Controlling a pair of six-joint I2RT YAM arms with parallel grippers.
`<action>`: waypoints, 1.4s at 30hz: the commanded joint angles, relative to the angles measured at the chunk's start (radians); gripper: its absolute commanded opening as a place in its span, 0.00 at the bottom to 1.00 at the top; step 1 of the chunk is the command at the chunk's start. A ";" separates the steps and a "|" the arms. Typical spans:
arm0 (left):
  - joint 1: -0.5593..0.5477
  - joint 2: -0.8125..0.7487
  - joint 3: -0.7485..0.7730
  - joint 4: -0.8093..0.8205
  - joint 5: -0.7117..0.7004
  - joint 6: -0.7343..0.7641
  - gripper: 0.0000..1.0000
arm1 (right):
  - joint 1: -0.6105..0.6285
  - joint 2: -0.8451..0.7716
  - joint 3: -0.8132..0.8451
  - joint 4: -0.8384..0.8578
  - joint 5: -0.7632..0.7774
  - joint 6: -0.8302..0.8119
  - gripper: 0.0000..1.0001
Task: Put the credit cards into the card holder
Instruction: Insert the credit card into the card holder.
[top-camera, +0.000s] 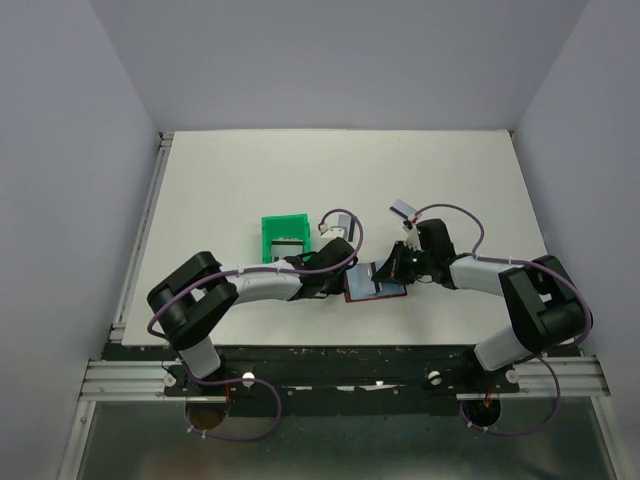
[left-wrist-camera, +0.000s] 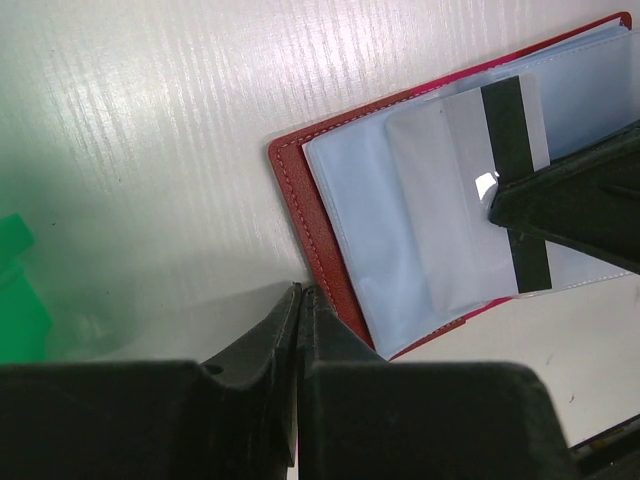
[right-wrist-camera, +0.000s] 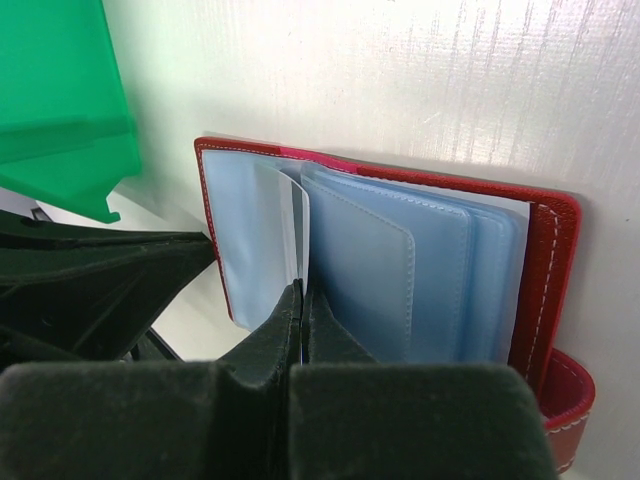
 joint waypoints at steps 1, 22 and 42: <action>-0.003 0.042 0.001 -0.023 0.011 0.014 0.12 | 0.014 0.035 -0.031 -0.079 0.026 -0.030 0.03; -0.003 0.049 0.001 -0.015 0.028 0.019 0.11 | 0.016 0.057 -0.027 -0.018 -0.052 -0.010 0.28; -0.003 0.052 -0.004 -0.012 0.028 0.020 0.11 | 0.016 -0.155 0.087 -0.366 0.172 -0.130 0.48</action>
